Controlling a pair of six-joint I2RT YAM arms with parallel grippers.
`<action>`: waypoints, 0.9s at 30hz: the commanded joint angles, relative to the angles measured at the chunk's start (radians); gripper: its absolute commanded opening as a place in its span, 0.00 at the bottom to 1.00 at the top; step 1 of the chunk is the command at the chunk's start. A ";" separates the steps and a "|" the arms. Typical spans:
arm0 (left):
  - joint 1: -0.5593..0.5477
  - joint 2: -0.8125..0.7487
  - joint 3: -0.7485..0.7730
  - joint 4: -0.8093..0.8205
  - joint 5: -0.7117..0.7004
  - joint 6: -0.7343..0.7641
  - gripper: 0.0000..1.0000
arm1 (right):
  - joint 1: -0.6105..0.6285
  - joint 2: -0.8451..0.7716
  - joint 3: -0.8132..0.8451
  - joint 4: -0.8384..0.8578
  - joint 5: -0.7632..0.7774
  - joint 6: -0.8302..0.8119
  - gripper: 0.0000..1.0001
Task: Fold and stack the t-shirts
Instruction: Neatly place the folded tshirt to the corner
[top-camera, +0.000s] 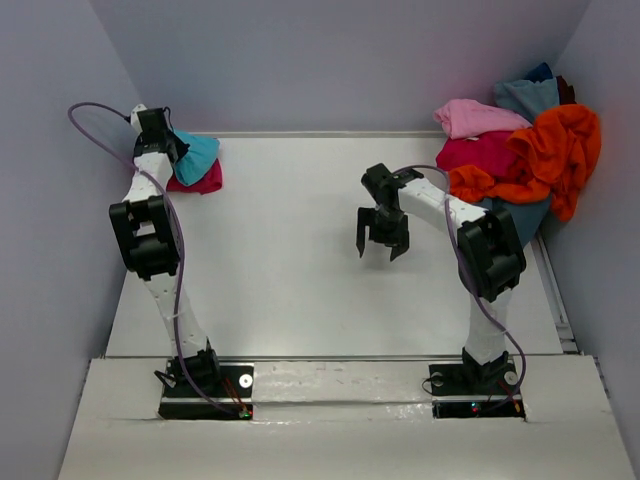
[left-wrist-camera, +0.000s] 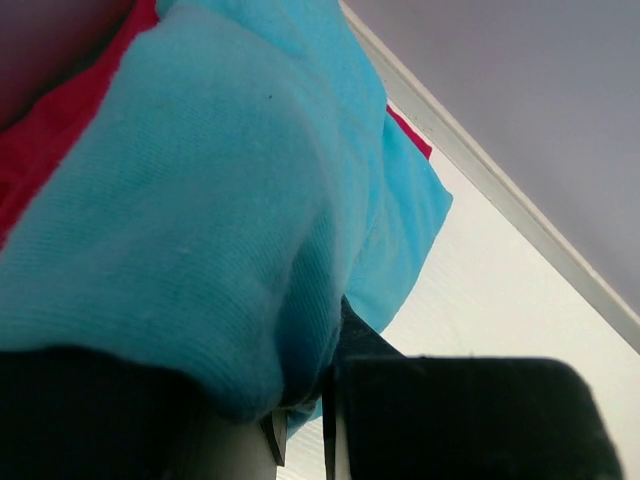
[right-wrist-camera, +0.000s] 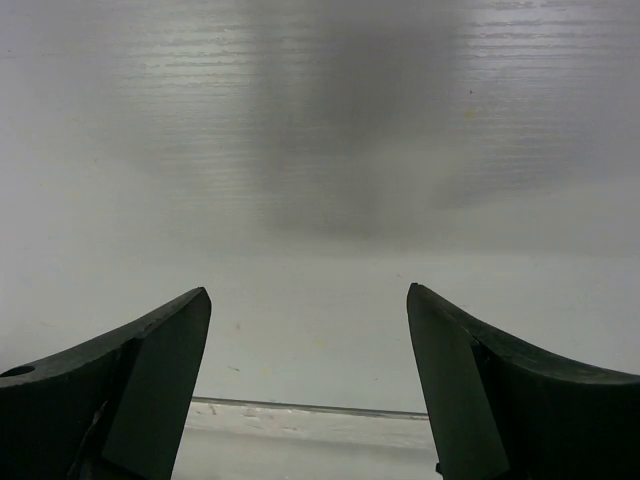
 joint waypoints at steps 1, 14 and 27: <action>0.003 -0.119 0.000 0.073 -0.087 -0.009 0.06 | 0.006 -0.015 -0.009 0.009 -0.001 -0.010 0.85; 0.003 -0.178 -0.092 0.125 -0.183 -0.043 0.06 | 0.006 -0.007 -0.013 0.006 -0.001 -0.016 0.85; 0.012 -0.125 -0.058 0.062 -0.123 -0.095 0.85 | 0.006 0.008 -0.018 0.002 -0.026 -0.031 0.85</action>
